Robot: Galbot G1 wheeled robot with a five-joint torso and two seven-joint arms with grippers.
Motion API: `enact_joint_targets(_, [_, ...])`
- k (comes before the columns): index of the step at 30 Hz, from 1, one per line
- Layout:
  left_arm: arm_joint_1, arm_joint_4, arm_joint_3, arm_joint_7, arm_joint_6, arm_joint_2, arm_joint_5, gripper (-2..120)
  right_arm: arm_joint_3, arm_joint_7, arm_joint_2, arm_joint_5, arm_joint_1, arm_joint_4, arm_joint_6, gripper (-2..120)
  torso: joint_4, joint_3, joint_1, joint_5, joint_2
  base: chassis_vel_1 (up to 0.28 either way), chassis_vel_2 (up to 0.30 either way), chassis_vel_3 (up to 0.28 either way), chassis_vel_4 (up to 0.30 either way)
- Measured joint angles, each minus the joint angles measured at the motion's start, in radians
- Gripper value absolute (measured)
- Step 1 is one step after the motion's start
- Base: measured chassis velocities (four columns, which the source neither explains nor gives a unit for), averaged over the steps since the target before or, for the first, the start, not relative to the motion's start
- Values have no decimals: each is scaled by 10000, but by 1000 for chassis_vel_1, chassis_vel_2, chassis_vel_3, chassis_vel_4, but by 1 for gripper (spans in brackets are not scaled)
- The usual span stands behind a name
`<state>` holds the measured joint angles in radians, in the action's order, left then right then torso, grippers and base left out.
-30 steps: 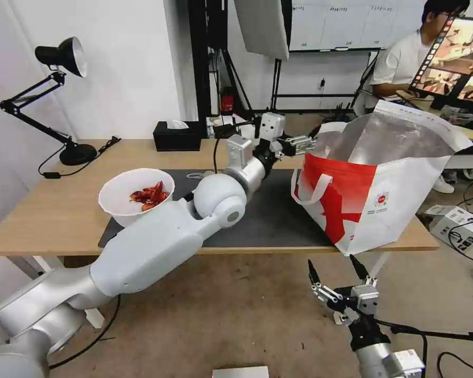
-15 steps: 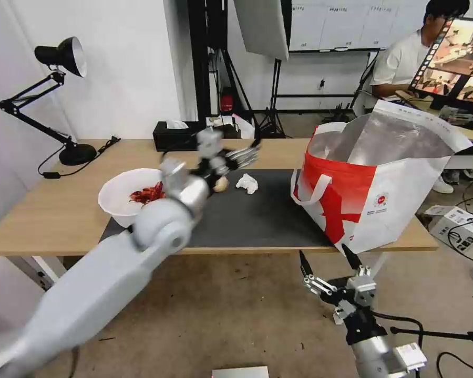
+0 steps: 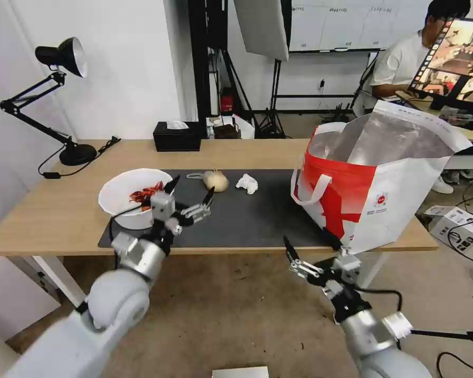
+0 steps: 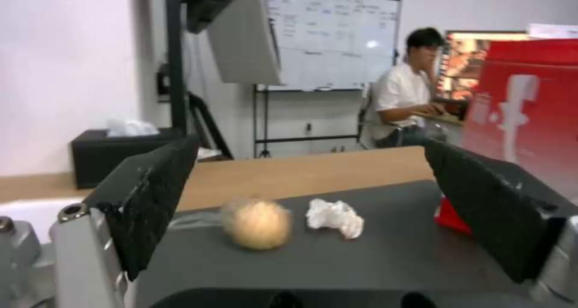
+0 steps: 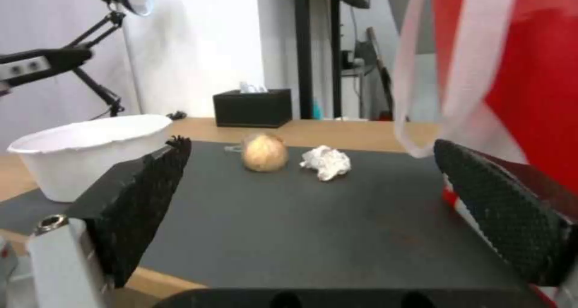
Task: Pick up the trash from the table and place it into the takeout bag.
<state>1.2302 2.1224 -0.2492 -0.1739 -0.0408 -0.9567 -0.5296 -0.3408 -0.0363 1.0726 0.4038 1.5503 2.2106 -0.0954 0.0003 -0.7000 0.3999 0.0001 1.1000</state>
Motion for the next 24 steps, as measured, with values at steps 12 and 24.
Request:
enact_joint_targets(12, [251,-398,-595,-81,-62,-353,-158,100,1222,-792,-929,844,-2115,-860,610,100,-4,0,1,-1,-1,0,0,0,0])
enact_joint_targets(24, [647,-370,-947,-97,-23,-344,-277,100,4084,-2613,-996,1929,-6239,-2485,2014,100,-3,-1,2,-3,-1,0,0,0,0])
